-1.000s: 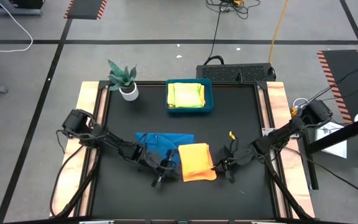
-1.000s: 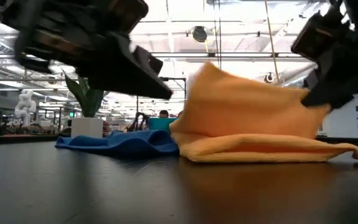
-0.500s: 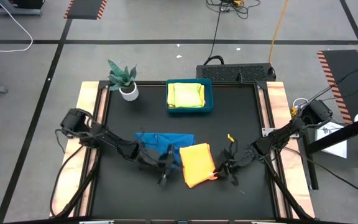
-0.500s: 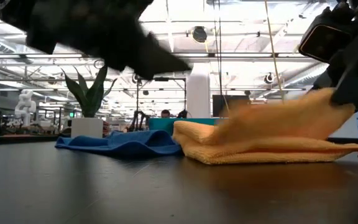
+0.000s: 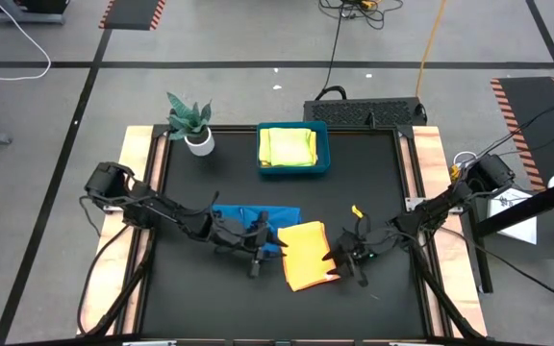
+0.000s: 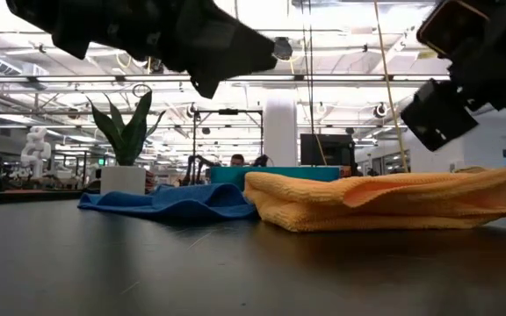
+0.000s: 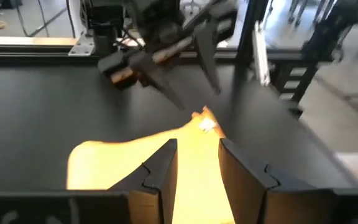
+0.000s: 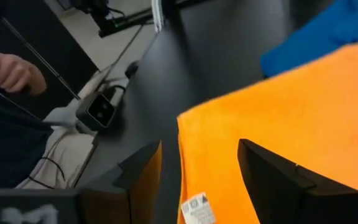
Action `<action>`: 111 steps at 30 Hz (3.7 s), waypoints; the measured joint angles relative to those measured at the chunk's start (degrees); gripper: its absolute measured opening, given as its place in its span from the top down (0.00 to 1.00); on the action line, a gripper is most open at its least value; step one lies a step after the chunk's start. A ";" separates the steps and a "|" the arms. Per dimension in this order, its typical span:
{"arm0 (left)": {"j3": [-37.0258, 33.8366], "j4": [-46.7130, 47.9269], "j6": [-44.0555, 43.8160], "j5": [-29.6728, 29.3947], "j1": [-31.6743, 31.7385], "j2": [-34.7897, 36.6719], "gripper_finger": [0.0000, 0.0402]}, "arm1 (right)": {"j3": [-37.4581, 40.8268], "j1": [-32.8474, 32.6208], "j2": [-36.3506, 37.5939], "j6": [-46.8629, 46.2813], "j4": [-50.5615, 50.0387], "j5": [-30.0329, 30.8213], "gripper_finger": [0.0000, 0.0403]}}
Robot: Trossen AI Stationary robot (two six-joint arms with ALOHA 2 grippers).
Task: Fold microfiber towels
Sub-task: Put the folded orange microfiber cloth into the blue bin
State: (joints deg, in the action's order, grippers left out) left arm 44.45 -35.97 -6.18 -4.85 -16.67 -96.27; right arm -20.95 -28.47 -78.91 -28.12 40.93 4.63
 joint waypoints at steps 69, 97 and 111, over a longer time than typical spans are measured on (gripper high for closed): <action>0.04 8.85 -15.16 -3.75 9.27 -2.16 0.43 | -0.04 19.64 0.00 2.25 -7.35 3.09 0.51; 0.13 5.40 -22.42 12.97 16.44 -11.49 0.43 | -0.08 25.68 -5.95 1.98 -8.76 -6.11 0.34; 0.11 7.65 -18.13 14.12 16.33 -11.52 0.57 | -0.04 28.82 -8.92 5.09 -7.21 -6.47 0.61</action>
State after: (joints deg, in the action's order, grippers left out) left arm 44.56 -28.32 -24.31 9.27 -0.34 -107.79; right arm -20.99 0.35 -87.83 -23.03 33.72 -1.85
